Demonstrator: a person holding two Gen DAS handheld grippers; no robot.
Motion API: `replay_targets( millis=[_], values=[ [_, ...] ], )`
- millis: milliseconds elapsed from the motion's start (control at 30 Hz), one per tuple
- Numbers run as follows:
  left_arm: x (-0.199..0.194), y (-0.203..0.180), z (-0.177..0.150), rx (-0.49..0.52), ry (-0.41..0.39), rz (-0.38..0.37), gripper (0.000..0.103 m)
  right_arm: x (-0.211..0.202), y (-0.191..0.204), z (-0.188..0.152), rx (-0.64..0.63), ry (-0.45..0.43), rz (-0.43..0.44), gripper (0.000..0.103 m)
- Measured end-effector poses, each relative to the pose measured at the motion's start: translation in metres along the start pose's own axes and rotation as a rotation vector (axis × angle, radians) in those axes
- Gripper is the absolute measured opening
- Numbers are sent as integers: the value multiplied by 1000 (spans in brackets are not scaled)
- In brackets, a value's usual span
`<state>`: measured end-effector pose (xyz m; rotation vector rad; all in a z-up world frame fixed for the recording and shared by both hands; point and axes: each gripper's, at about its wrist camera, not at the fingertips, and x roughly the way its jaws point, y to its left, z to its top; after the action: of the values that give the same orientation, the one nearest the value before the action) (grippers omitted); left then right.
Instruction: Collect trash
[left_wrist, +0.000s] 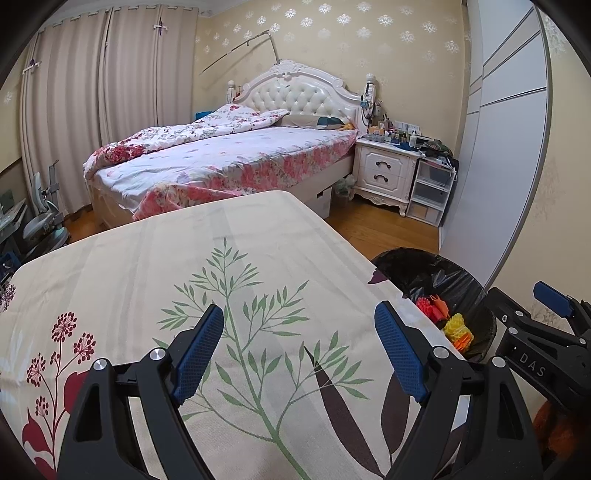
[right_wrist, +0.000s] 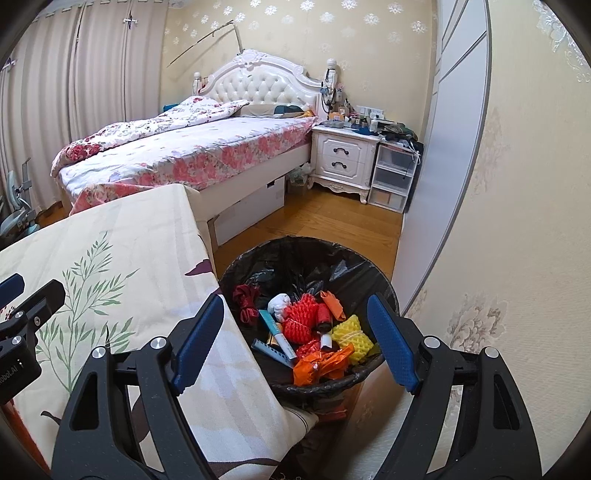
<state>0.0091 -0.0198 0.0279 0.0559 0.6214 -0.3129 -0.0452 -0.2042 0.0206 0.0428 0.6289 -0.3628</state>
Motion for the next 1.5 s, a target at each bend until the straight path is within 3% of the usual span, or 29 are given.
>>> replay_targets(
  millis=[1500],
  values=[
    [1, -3, -5, 0, 1, -9, 81, -2, 0, 1, -2, 0, 0, 78]
  ],
)
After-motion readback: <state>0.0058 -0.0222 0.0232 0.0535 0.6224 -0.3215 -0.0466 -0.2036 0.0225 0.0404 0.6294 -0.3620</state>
